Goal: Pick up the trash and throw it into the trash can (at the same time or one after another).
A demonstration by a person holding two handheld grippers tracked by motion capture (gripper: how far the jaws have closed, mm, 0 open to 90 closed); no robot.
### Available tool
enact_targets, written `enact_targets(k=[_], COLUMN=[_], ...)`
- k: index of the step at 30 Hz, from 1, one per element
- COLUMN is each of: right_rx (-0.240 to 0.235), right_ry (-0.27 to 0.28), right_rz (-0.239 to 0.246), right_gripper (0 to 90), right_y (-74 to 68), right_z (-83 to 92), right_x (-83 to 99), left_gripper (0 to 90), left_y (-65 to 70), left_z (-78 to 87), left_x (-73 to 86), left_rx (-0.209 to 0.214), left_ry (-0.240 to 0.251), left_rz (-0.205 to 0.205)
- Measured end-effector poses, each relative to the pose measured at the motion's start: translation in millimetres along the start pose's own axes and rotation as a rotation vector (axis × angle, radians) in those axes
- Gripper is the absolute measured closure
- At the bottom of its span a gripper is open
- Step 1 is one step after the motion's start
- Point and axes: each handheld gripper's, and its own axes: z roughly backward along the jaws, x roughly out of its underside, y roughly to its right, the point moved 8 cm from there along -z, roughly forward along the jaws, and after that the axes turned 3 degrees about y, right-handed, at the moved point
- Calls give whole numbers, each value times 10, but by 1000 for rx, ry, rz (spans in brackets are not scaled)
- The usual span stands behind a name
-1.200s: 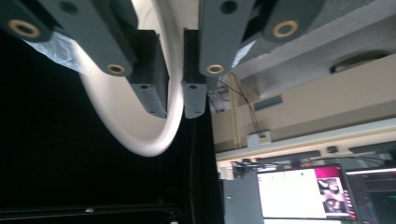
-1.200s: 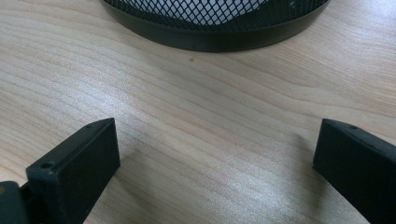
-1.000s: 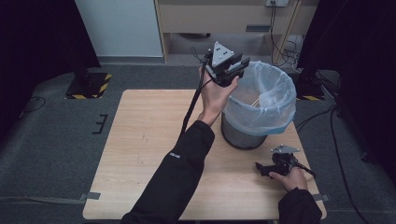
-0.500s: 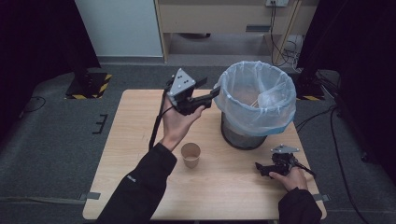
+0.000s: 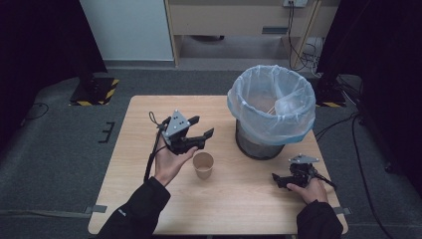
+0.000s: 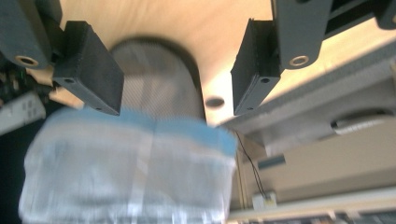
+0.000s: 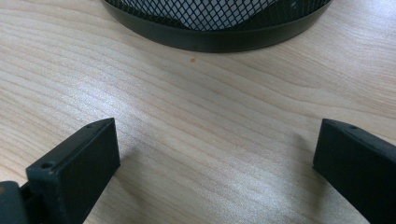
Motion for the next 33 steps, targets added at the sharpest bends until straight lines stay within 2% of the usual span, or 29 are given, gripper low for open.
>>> enact_targets(k=[5, 9, 11, 13, 18, 22, 27, 33], right_rx=[1, 0, 0, 1, 0, 0, -2, -3], right_ry=[0, 0, 0, 0, 0, 0, 1, 0], right_rz=[0, -2, 0, 0, 0, 2, 2, 6], right_gripper=[7, 7, 7, 7, 7, 7, 6, 5], right_y=[0, -2, 0, 0, 0, 1, -3, -3], right_z=[0, 0, 0, 0, 0, 0, -6, -8], right_x=[0, -1, 0, 0, 0, -1, -4, -5], left_gripper=[336, 337, 345, 355, 396, 431, 538, 700], left_y=[-51, -135, -174, -208, -200, -175, -150, -153], left_z=[-24, -36, -58, -81, -150, -188, -203, -177], left_x=[403, 661, 779, 866, 1119, 1220, 1274, 1317], left_rx=[1, -17, -25, -38, -24, -8, 11, 3], left_ry=[-65, -102, -156, -174, -260, -300, -335, -366], left_rz=[57, 96, 87, 94, 110, 128, 148, 173])
